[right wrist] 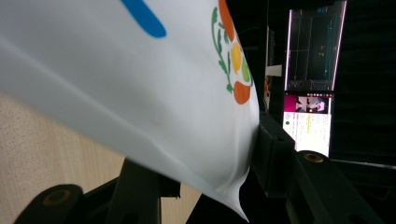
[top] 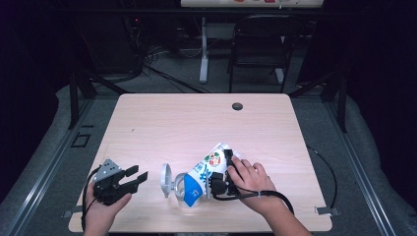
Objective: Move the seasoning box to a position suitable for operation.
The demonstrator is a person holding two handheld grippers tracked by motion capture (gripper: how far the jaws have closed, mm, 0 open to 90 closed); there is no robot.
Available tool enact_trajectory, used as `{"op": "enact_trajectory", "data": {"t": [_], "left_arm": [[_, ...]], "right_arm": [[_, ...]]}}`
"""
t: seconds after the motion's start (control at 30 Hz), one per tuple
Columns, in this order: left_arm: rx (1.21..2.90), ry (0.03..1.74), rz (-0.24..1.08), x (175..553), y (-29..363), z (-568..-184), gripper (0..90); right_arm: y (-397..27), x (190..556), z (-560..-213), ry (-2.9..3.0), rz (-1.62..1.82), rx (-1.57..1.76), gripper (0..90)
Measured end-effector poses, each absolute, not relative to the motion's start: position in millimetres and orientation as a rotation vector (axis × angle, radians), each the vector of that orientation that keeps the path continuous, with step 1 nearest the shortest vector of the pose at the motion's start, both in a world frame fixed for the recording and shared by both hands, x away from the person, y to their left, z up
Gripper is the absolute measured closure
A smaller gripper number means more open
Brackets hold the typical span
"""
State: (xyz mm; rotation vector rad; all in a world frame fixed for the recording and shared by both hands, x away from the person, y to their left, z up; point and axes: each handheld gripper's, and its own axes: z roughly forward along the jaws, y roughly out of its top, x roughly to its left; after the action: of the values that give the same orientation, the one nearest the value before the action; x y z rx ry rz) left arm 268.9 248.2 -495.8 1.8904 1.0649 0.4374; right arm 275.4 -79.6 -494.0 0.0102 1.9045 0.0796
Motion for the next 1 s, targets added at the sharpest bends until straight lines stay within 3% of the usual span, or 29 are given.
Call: {"op": "enact_trajectory", "data": {"t": [1.0], "left_arm": [[1.889, 1.067, 0.437, 269.0, 248.1, -496.2, 54.2]], "right_arm": [[-80.4, 275.0, -495.9, 1.907, 0.105, 0.019, 59.4]]}}
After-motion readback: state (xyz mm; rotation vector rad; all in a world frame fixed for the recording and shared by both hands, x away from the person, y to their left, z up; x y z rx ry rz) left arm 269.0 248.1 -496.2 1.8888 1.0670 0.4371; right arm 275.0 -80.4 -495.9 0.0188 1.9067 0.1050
